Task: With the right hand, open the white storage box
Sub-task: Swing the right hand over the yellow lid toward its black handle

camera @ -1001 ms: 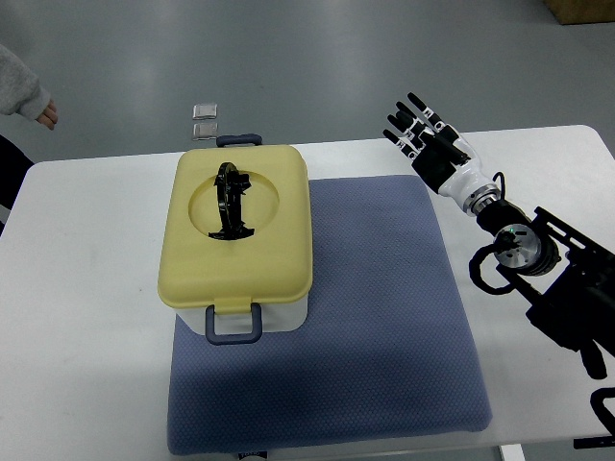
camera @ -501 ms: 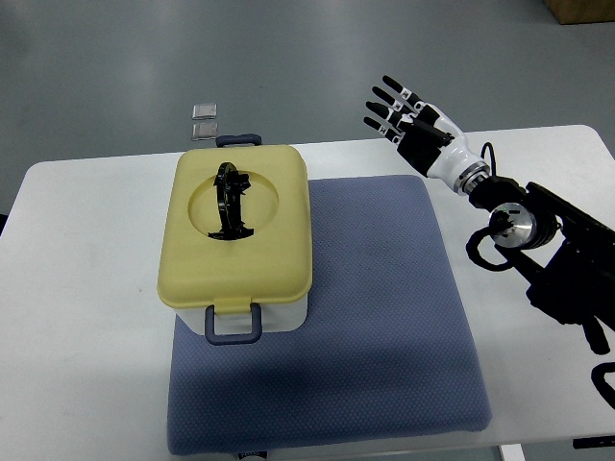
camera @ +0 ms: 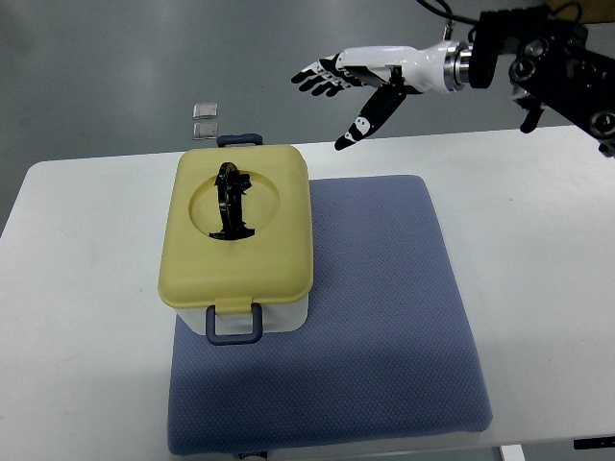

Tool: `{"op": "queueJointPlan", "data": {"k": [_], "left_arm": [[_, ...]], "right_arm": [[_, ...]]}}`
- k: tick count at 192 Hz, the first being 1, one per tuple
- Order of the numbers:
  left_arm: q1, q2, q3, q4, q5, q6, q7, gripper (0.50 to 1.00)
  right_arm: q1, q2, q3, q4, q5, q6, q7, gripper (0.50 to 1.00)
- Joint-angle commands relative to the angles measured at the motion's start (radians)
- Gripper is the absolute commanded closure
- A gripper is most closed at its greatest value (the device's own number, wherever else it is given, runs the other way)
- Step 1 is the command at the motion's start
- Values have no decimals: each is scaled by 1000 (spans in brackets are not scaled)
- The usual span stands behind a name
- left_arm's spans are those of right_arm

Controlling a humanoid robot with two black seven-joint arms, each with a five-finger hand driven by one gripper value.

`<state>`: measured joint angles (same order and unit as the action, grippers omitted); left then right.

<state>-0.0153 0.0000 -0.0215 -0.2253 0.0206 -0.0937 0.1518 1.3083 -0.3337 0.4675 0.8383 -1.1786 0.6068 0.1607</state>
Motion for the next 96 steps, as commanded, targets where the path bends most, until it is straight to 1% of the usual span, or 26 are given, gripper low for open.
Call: {"op": "queueJointPlan", "data": {"k": [1,16,34,96], "left_arm": [[0,0,2,0,-1,0,0,500],[0,0,0,1,-2,0,0,500],[0,0,0,3,-4,0,0,500],[2,0,0,1,-5,0,0,500]], "right_arm": [[80,8,-29,28,-110,4,0,568],[126,16,-58,56,-141,4,0,570],[149,76,-75,59,-144,4,0,570],[138,157,-76,62,-147,4,0,570]]}}
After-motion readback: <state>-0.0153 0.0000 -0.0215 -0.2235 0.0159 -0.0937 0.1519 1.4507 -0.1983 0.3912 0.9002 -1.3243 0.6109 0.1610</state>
